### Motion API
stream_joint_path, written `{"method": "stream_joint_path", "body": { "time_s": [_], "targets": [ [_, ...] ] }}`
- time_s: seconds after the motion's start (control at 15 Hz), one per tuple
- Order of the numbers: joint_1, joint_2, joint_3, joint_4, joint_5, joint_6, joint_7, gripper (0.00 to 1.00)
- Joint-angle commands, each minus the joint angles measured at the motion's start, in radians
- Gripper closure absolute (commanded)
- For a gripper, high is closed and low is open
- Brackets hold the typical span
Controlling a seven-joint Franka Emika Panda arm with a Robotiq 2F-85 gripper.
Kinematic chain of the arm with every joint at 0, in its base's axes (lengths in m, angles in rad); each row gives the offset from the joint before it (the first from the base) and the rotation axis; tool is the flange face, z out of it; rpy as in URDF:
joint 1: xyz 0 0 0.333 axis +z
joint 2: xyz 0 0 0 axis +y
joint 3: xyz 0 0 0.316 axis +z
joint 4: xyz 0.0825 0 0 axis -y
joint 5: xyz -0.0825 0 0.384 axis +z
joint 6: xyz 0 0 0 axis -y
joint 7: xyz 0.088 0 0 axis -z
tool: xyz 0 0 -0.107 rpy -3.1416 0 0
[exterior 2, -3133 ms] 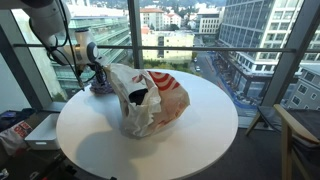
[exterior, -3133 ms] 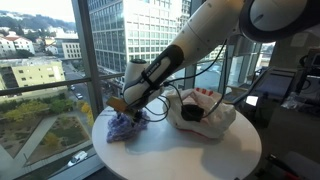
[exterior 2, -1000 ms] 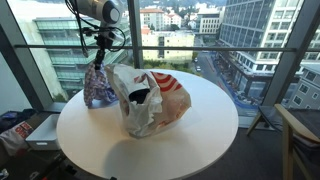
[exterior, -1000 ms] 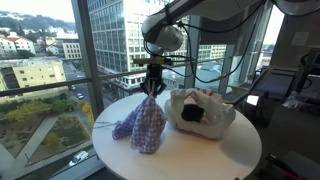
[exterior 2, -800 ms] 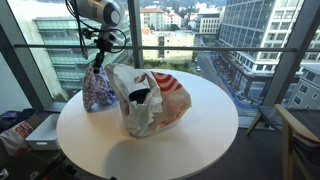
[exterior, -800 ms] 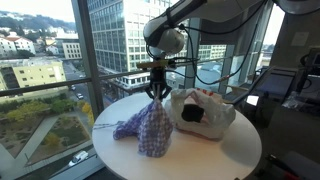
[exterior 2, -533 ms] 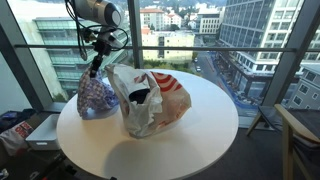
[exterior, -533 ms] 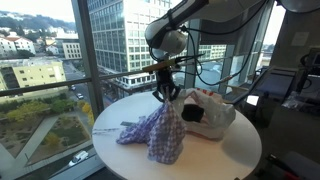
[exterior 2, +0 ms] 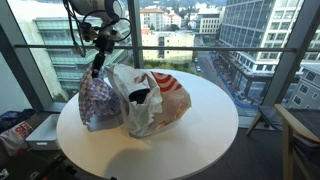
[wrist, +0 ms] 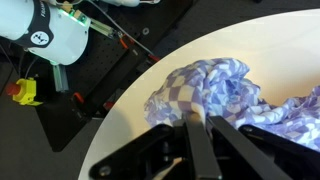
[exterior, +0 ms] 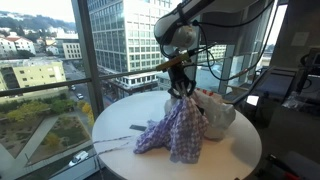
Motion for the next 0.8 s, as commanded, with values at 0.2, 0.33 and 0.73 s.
{"method": "stream_joint_path", "body": {
  "time_s": [0.2, 0.33, 0.73],
  "targets": [
    [-0.003, -0.073, 0.035, -0.135, 0.032, 0.128, -0.114, 0.99],
    [0.007, -0.064, 0.05, -0.181, 0.043, 0.243, -0.142, 0.99],
    [0.038, -0.053, 0.083, -0.341, 0.073, 0.653, -0.151, 0.98]
  ]
}}
